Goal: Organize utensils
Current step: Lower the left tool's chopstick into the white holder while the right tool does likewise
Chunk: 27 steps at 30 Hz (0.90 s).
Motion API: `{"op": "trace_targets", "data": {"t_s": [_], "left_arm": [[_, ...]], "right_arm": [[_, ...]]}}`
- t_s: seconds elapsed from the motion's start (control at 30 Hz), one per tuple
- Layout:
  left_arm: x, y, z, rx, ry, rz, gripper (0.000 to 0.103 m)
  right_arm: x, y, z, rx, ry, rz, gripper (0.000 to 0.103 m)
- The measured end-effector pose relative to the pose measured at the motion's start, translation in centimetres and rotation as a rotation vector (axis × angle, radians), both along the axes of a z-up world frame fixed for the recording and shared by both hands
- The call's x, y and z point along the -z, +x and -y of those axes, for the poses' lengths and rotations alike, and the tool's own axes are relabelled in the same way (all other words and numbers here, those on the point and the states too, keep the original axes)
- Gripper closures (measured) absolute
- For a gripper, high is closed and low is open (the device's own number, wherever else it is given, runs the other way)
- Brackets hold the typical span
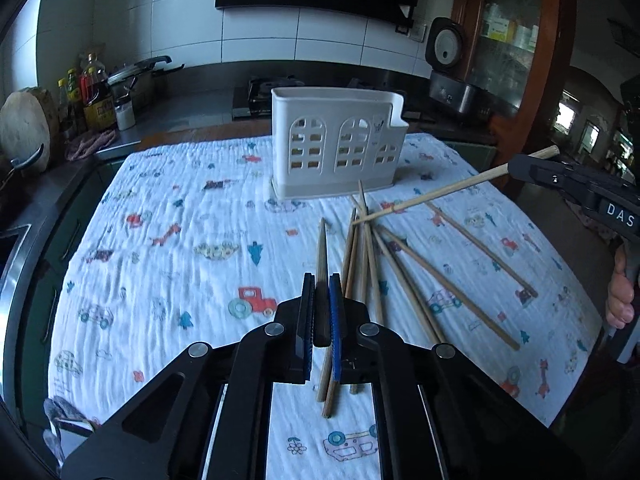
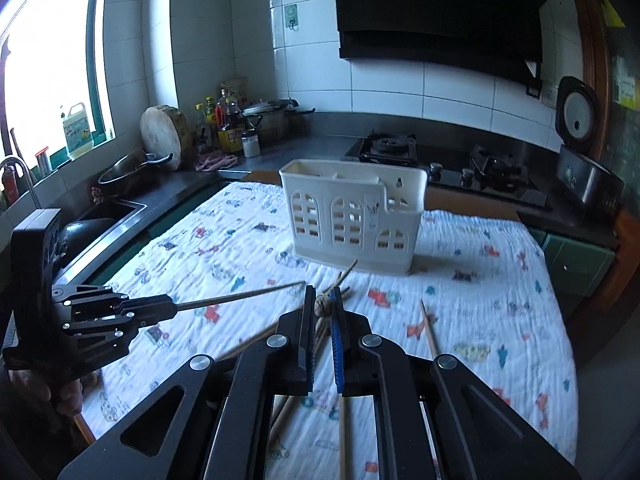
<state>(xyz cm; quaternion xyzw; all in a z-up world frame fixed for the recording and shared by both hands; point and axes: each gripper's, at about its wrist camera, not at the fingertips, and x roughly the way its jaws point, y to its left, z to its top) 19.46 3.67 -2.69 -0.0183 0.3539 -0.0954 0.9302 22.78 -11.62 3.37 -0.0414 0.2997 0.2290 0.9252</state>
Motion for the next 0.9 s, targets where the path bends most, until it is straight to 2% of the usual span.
{"op": "trace_targets", "data": {"t_s": [0.13, 0.37, 0.6, 0.77, 0.9], "left_arm": [[-2.9, 1.7, 0.0, 0.019, 0.008, 0.027, 0.097], [-7.4, 5.1, 0.2, 0.057, -0.019, 0.022, 0.097], [-14.6, 6.1, 0.7, 0.111, -0.021, 0.110, 0.097], [-19.6, 7.1, 0.8, 0.095, -0.011, 0.219, 0.097], [-21.2, 9.7, 0.5, 0.056, -0.018, 0.243, 0.097]], "right_arm": [[-2.5, 1.6, -0.2, -0.019, -0.016, -0.001, 0.096], [-8.2, 4.7, 0.2, -0.012, -0.063, 0.018, 0.096], [-13.8, 8.0, 0.6, 0.006, -0.118, 0.035, 0.096], [-15.3, 10.7, 0.6, 0.042, -0.139, 0.038, 0.096], [-14.6, 12.8, 0.2, 0.061, -0.165, 0.018, 0.096]]}}
